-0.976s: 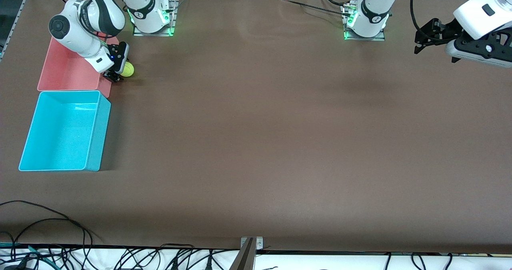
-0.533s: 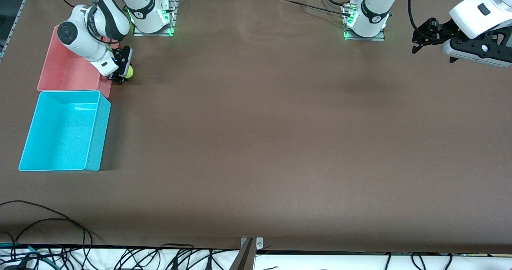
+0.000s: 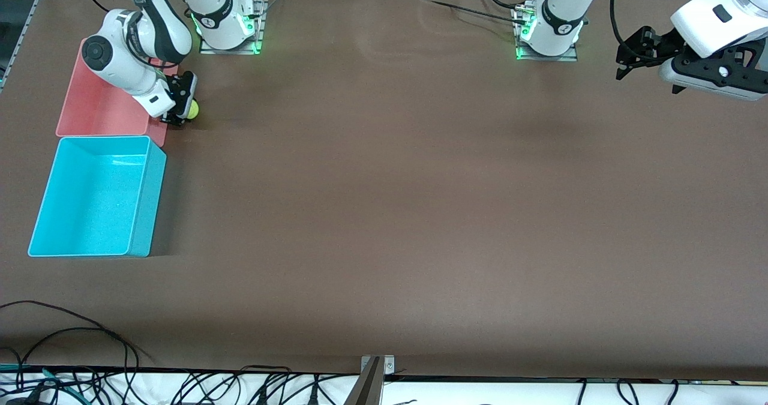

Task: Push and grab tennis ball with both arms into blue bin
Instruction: 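Carry the ball with the right gripper over the blue bin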

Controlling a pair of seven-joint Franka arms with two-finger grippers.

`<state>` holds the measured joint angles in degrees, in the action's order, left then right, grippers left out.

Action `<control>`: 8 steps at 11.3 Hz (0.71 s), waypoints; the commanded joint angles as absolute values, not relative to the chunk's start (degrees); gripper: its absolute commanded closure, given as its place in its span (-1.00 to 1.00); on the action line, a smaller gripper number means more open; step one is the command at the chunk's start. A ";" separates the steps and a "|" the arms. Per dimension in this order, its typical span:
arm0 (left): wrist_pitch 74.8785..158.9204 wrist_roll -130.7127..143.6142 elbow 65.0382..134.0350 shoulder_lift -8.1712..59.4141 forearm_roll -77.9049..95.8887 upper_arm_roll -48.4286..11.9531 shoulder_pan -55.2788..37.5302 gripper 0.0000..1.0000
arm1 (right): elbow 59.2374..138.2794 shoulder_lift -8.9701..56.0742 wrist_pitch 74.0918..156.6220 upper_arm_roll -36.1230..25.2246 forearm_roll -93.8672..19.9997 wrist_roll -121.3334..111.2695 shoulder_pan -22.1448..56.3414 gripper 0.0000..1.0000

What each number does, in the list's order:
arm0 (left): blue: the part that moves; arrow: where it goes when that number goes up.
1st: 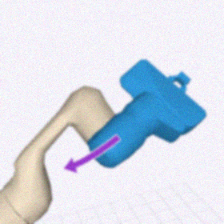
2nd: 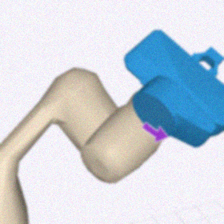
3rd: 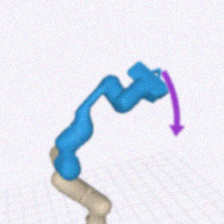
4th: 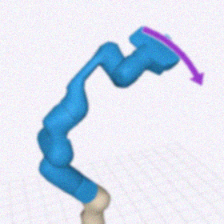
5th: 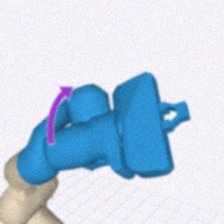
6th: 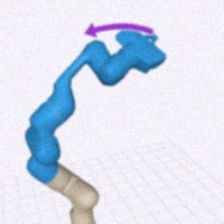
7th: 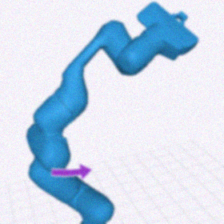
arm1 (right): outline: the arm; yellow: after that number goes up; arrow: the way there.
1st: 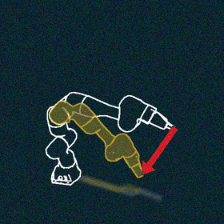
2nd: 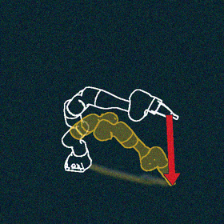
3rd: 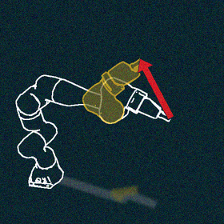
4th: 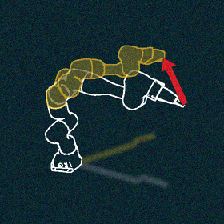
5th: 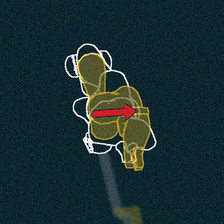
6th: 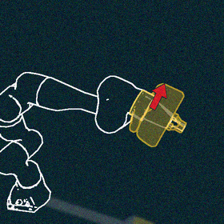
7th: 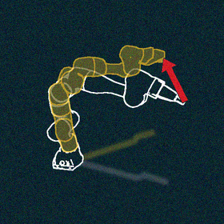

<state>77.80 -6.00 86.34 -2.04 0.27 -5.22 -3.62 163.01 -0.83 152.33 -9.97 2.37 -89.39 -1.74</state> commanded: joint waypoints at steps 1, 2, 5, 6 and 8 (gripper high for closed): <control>76.46 -6.50 84.29 -1.32 -0.71 -5.19 -3.78 -1.00 | 159.38 -5.62 142.70 -8.97 0.54 -83.69 2.18 0.77; 76.46 -6.24 84.29 -1.32 -0.44 -5.27 -3.87 -1.00 | 154.47 -5.97 136.21 -8.88 -0.52 -82.89 4.11 0.77; 76.46 -6.24 84.29 -1.32 -0.53 -5.10 -3.78 -1.00 | 141.19 -5.45 121.50 -9.57 -1.41 -83.32 4.66 0.77; 76.55 -6.24 84.29 -1.32 -0.44 -4.92 -3.61 -1.00 | 138.19 -4.67 118.77 -10.10 -1.41 -83.67 4.31 0.77; 76.47 -6.15 84.29 -1.32 -0.44 -5.36 -3.78 -1.00 | 133.53 -2.91 116.64 -13.69 -1.23 -84.11 4.13 0.77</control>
<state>77.80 -5.96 86.23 -2.04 0.27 -5.13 -3.50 139.26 -5.70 120.13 -10.21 -0.35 -82.99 4.50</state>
